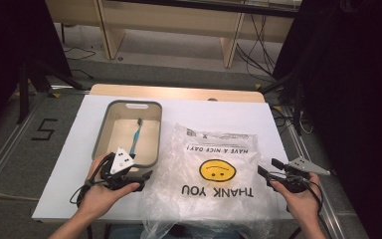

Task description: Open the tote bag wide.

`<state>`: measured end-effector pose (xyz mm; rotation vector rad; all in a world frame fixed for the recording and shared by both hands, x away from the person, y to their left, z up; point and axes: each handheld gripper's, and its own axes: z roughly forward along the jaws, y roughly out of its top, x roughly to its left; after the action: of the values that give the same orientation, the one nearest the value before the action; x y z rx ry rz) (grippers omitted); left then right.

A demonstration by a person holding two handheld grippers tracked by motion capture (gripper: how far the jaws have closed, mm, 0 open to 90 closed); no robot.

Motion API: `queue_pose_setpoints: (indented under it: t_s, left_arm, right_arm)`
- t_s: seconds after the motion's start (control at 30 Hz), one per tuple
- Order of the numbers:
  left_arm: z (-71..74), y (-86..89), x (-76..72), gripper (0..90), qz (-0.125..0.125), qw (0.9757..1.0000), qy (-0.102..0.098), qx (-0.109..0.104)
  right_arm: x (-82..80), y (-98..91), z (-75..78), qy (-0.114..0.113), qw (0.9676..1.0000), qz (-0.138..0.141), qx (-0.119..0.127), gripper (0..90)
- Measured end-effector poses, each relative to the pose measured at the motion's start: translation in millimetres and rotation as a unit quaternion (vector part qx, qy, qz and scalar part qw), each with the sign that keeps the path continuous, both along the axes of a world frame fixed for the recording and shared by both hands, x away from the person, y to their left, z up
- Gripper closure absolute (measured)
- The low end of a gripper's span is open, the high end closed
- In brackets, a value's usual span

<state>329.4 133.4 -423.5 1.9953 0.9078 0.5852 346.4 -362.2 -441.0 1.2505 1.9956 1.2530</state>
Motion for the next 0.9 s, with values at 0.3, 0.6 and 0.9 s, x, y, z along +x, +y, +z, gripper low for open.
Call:
queue_pose_setpoints:
  t_s: [0.3,0.6,0.9]
  left_arm:
    - [3.8,-17.0,-16.7,33.1,-0.020,0.9990,0.026,0.032]
    - [-10.5,-32.0,-26.3,38.3,-0.049,0.9922,0.079,0.082]
    - [-37.0,-38.7,-23.9,38.0,-0.045,0.9781,0.165,0.119]
  right_arm:
    - [0.7,0.6,-0.7,0.009,0.9999,-0.005,-0.006,33.2]
    - [3.2,-0.7,-2.1,0.023,0.9996,-0.011,-0.015,32.9]
    - [6.2,-3.8,-8.8,0.070,0.9965,-0.029,-0.035,33.6]
